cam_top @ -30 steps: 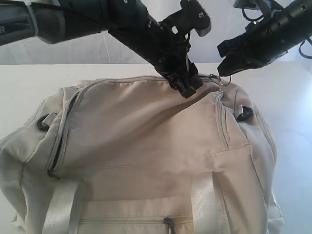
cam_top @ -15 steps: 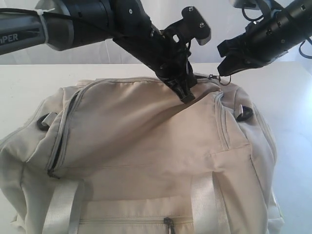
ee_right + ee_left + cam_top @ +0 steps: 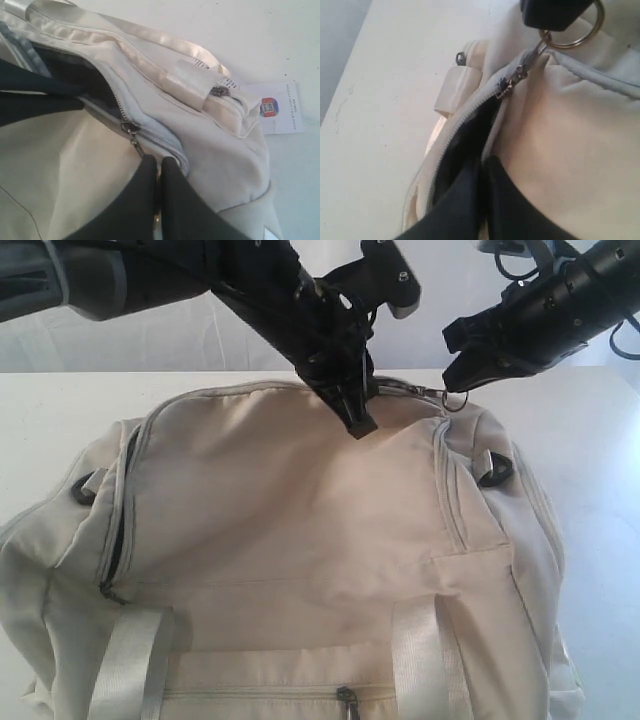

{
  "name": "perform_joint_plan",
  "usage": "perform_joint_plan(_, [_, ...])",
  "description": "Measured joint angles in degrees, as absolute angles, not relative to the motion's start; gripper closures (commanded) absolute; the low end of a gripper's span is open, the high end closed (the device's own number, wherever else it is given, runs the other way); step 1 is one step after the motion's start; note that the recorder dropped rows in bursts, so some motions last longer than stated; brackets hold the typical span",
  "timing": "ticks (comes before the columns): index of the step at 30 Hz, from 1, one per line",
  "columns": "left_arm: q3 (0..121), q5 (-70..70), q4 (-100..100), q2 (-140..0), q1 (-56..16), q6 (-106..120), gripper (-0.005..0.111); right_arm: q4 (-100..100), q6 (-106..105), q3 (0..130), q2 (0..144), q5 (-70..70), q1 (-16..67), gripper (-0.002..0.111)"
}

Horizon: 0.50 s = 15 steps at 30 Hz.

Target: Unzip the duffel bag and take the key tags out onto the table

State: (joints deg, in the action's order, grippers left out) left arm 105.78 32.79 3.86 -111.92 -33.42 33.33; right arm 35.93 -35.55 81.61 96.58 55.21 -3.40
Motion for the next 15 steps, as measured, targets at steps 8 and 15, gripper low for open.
perform_joint_plan(8, [105.78, 34.95, 0.00, -111.02, -32.37, 28.99, 0.107, 35.60, -35.55, 81.61, 96.58, 53.01, -3.40, 0.108])
perform_joint_plan(15, [105.78, 36.24, -0.46, -109.31, -29.84, 27.95, 0.107, 35.60, -35.55, 81.61, 96.58, 52.64, -3.40, 0.108])
